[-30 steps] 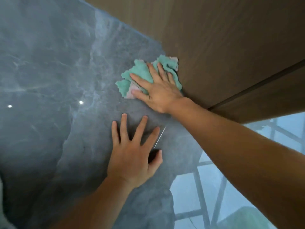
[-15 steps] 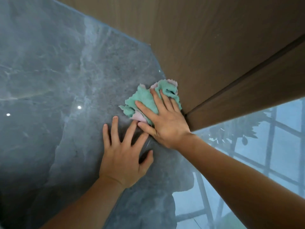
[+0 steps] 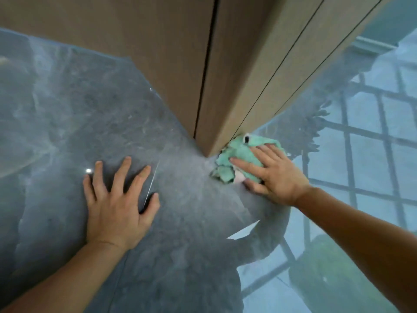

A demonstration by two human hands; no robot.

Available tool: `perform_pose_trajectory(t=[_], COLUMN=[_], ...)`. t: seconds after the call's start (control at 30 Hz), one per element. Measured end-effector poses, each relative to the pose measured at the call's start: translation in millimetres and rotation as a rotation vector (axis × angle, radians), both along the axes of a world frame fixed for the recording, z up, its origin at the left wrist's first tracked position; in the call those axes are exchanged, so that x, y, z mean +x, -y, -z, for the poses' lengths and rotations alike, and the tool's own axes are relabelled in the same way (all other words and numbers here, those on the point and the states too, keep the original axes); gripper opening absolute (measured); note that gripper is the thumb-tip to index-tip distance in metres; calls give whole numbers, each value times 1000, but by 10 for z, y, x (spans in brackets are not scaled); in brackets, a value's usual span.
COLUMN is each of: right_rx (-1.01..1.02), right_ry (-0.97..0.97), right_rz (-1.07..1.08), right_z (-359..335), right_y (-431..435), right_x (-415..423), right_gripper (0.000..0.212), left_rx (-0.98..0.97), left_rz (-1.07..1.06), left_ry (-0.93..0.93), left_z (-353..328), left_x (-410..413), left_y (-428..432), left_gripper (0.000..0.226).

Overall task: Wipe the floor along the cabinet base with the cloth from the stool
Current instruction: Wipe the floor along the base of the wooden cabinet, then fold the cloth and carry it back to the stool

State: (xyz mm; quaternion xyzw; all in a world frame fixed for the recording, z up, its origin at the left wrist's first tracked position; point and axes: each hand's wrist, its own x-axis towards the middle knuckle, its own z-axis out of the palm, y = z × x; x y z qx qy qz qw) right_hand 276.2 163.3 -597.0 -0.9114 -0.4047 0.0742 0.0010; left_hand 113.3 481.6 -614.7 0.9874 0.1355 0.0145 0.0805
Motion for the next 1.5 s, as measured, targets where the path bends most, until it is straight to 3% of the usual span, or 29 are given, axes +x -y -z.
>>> perform_pose_trajectory(t=[0.07,0.13,0.2,0.3,0.37,0.43,0.47,0.53,0.6,0.63,0.73,0.8,0.87,0.97,1.03,1.13,1.23,1.37,1.43,1.5], right_rx=[-7,-31,15,208,516,910,985,839,717,751,872,960,1130,1565,1810,2053,2058,2142,1975,1572], right_ry=[-6,-93,-233,-497,-713,-786,-755,-658,-722,-799,-1018,-1103,-1179,-1319,-1352,-1170,-978,-1005,-1014,-1032], right_rz=[448,722,774,641,608,841,965,1087,1115,1134,1197,1297,1400,1458,1424,1487,1556,1460,1443,1421], right_z=[-44,-87,-189,-399,-547,-673,-682,-656,-643,-651,-720,-761,-824,-908,-983,-1062,-1140,-1344,-1533,-1801], right_y=[168,155,4,-195,-223,-162,-95,49,95,79,-5,67,300,752,1025,1335,1466,1458,1453,1391], right_x=[141,216,152,-153,-369,-454,-481,-523,-604,-640,-743,-848,-958,-1151,-1319,-1596,-1954,-2435,-2650,-2811], right_gripper=[58,60,63,62,48,30,27,31,49,58,70,61,45,35,36,44,58,80,82,71], left_rx=[-5,-18,-33,-205,-345,-436,-492,-607,-687,-754,-960,-925,-916,-1109,-1284,-1452,-1491,-1525,-1548,-1521], left_rz=[-7,-13,-33,-233,-256,-118,-70,-83,-168,-196,-206,-131,-30,23,1,-13,82,235,295,373], left_ry=[-25,-49,-54,-66,-27,27,27,-10,-162,-280,-605,-762,-756,-698,-770,-1022,-1183,-1216,-1215,-1213], left_z=[-11,-30,-43,-158,-286,-368,-395,-462,-515,-576,-744,-841,-921,-987,-992,-977,-1009,-1234,-1496,-1851], left_x=[-4,-11,-27,12,47,49,60,191,368,477,718,811,900,932,889,794,701,638,589,503], left_y=[-7,7,62,373,740,1119,1275,1461,1556,1605,1720,1757,1830,2051,2286,2618,2853,2894,2854,2799], left_gripper=[67,68,67,66,65,63,65,76,80,71,13,8,3,8,15,59,103,108,101,88])
